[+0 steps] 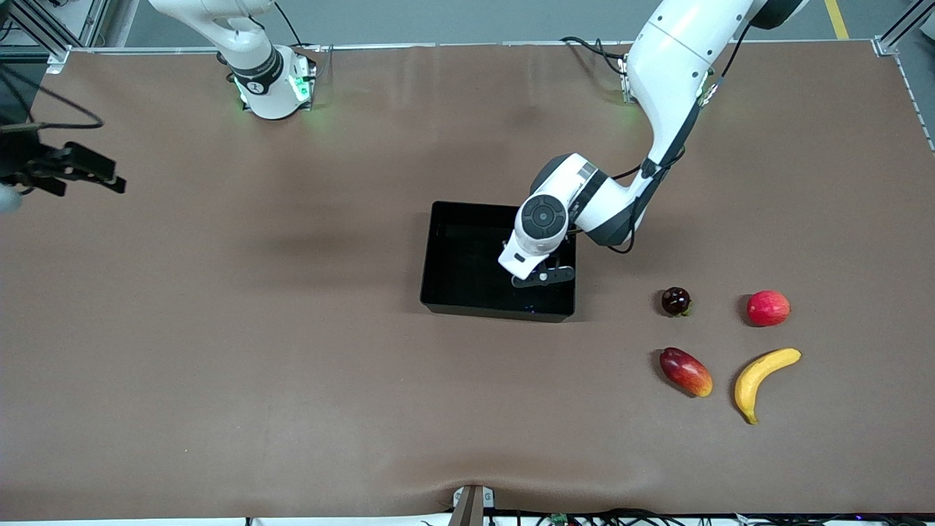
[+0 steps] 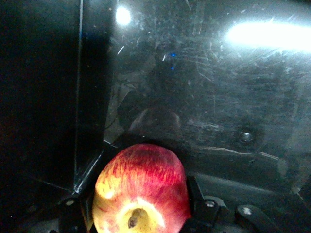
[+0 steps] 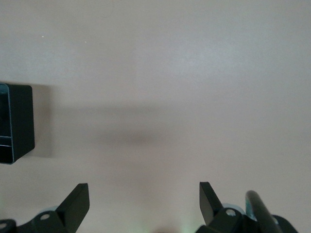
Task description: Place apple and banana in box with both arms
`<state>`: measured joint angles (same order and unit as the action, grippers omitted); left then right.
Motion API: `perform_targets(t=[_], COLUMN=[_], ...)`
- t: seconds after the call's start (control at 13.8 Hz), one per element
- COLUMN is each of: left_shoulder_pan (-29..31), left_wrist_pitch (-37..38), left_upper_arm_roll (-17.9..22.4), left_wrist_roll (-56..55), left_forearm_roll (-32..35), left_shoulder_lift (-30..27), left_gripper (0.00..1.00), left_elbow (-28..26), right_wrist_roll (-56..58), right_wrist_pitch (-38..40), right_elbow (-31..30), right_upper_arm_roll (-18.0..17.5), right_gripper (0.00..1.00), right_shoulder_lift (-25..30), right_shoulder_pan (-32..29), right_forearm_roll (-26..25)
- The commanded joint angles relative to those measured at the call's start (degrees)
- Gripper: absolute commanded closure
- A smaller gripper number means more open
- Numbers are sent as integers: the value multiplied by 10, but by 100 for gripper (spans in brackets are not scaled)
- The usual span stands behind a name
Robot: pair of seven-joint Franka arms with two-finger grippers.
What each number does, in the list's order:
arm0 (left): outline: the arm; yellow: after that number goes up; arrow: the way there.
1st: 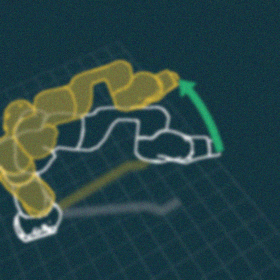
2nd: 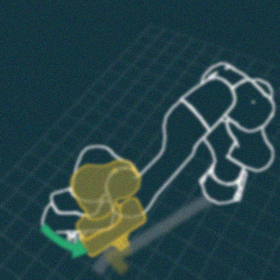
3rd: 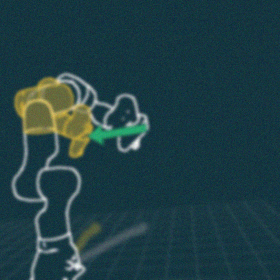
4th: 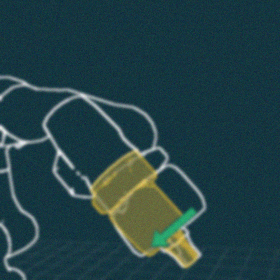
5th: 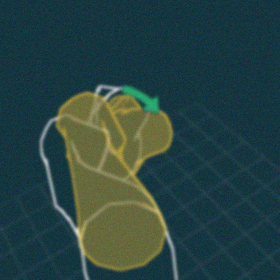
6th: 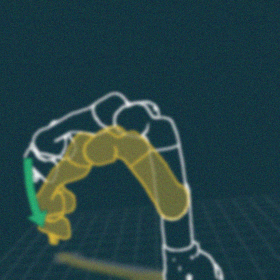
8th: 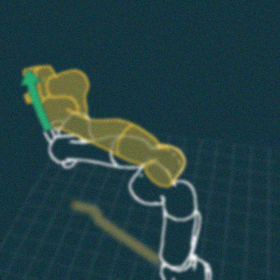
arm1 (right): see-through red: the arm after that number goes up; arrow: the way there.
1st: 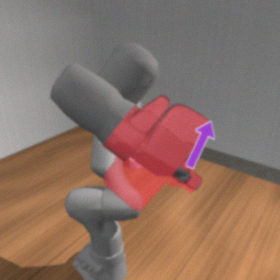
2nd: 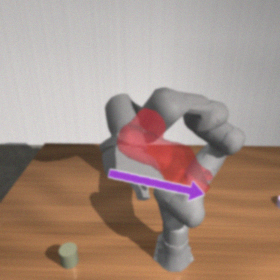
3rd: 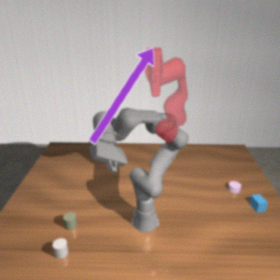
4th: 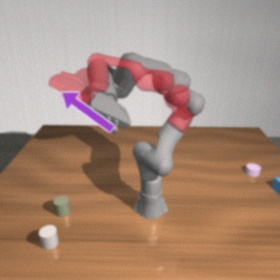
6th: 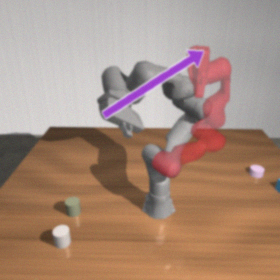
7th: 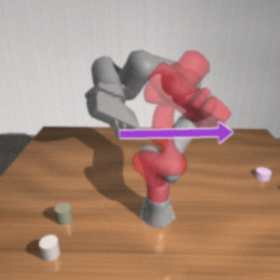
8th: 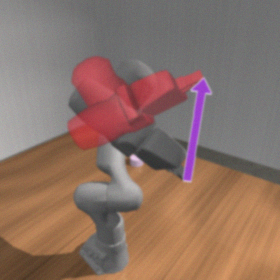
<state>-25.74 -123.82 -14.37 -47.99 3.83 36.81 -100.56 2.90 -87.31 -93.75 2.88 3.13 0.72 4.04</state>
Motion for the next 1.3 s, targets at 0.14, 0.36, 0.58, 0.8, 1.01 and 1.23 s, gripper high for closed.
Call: perform_targets(t=[0.14,0.36,0.58,0.8,1.01,1.23], left_shoulder_pan=[-12,-7,3,39,122,199], left_wrist_pitch=[0,11,85,190,196,190], left_upper_arm_roll=[2,2,6,7,7,7], left_wrist_roll=[-21,-17,-8,33,137,286], left_forearm_roll=[14,14,14,14,14,62], left_shoulder_lift=[9,-7,-32,-38,-60,-61], left_gripper=[8,0,0,0,0,0], left_elbow=[15,21,70,184,199,198], right_wrist_roll=[-4,-4,-4,-4,-4,-5], right_wrist_pitch=[38,43,43,44,44,56], right_elbow=[57,73,71,68,68,67], right_upper_arm_roll=[-2,-2,-3,-3,-2,-2], right_gripper=[0,0,0,0,0,0], right_shoulder_lift=[-19,-32,-35,-36,-37,-37], right_shoulder_pan=[-12,-11,-9,-11,-15,-16], right_forearm_roll=[-27,-37,-66,-66,-66,-66])
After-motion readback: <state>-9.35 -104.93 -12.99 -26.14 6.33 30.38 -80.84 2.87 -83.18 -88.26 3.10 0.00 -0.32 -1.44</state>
